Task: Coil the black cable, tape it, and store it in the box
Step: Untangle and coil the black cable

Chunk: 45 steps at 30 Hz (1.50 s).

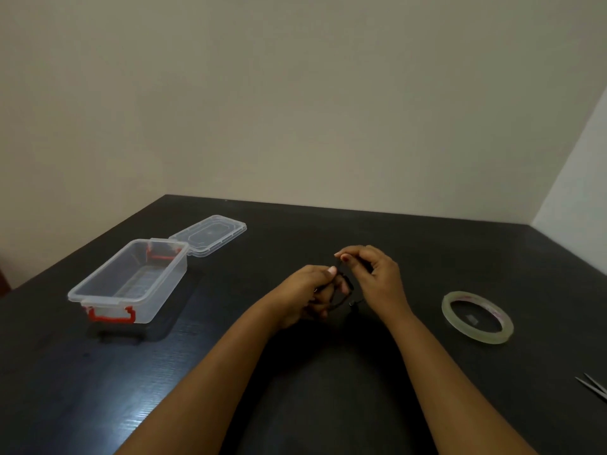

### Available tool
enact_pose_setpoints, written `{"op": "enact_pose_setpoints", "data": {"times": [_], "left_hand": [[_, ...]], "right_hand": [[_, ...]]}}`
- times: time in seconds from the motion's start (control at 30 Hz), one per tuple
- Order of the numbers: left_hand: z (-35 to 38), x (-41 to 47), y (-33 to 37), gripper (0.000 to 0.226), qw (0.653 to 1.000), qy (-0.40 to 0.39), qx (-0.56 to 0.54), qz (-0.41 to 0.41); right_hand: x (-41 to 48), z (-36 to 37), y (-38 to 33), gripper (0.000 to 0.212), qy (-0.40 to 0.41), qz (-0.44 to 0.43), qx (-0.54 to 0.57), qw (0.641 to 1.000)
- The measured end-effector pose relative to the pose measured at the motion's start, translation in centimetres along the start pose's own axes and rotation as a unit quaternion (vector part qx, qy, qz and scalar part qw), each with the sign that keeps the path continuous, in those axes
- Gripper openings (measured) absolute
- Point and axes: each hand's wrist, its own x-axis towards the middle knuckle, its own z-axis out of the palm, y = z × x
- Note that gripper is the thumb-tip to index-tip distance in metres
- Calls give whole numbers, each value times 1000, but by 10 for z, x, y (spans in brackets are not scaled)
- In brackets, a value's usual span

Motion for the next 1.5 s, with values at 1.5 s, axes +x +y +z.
{"op": "enact_pose_setpoints", "data": {"times": [1.5], "left_hand": [[-14,0,-1,35,980,87,-177,-37]], "right_hand": [[-9,29,-23,19,-7,-44,-85,995]]}}
